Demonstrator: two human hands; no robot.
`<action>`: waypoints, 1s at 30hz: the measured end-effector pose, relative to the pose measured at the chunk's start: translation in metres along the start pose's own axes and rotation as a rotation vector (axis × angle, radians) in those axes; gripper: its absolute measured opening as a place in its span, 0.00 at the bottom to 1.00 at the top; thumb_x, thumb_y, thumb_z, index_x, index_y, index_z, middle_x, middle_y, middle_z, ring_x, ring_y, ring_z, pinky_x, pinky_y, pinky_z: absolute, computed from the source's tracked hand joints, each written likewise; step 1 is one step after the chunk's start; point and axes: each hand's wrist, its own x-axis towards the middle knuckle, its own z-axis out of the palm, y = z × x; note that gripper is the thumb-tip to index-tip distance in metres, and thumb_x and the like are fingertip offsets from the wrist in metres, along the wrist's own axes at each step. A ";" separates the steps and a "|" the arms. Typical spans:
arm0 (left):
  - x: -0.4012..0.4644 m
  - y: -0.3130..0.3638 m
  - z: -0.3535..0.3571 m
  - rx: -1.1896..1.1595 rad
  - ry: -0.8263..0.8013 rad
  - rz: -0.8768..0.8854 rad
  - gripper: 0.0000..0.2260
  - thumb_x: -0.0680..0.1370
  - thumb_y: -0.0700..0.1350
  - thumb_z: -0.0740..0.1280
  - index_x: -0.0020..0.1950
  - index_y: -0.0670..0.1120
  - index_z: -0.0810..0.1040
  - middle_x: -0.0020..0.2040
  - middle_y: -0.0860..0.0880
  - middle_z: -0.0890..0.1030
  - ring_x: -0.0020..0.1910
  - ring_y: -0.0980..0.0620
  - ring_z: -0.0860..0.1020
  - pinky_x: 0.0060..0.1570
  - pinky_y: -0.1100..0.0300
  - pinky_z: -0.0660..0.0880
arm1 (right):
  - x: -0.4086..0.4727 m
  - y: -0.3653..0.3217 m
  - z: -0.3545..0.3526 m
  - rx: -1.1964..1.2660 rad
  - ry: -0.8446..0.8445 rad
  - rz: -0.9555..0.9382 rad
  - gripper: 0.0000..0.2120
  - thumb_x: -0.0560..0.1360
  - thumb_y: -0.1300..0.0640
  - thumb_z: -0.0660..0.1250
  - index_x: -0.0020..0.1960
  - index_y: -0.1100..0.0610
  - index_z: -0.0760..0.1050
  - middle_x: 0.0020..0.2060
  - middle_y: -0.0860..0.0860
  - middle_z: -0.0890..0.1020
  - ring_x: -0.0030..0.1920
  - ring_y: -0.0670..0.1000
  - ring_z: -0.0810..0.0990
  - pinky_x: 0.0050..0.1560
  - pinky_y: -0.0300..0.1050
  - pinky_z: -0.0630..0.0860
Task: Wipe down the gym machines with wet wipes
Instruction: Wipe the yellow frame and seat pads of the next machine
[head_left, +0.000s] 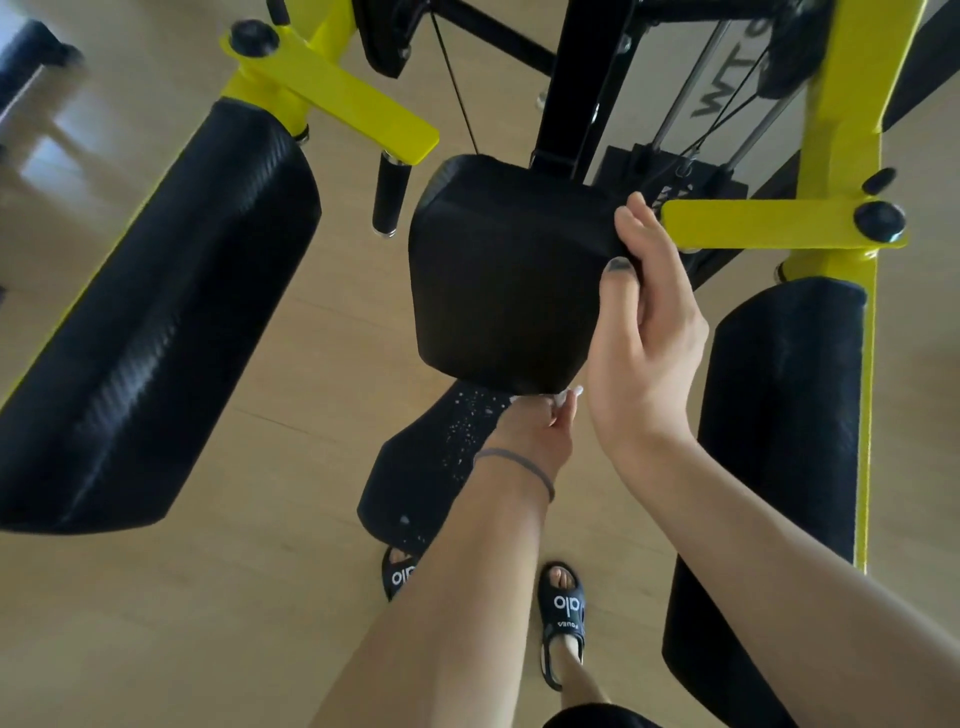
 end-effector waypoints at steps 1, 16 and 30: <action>-0.006 0.002 -0.004 0.115 -0.042 -0.005 0.19 0.83 0.50 0.62 0.69 0.40 0.75 0.63 0.38 0.78 0.65 0.44 0.76 0.55 0.59 0.75 | 0.000 -0.001 0.001 0.001 0.003 0.002 0.18 0.82 0.60 0.59 0.71 0.55 0.75 0.72 0.47 0.75 0.74 0.40 0.69 0.76 0.44 0.66; -0.022 -0.004 -0.089 -0.739 0.922 -0.126 0.06 0.78 0.35 0.65 0.48 0.44 0.81 0.46 0.46 0.83 0.47 0.48 0.82 0.51 0.52 0.81 | -0.004 -0.009 0.014 0.058 0.064 0.051 0.19 0.82 0.60 0.59 0.71 0.53 0.74 0.72 0.46 0.74 0.74 0.40 0.68 0.75 0.39 0.65; -0.046 0.026 -0.069 -0.602 1.049 0.300 0.03 0.81 0.39 0.67 0.49 0.46 0.79 0.49 0.47 0.80 0.45 0.58 0.79 0.44 0.72 0.75 | -0.003 -0.003 0.009 0.070 0.068 0.022 0.18 0.82 0.62 0.58 0.70 0.56 0.75 0.71 0.47 0.76 0.73 0.42 0.69 0.75 0.42 0.66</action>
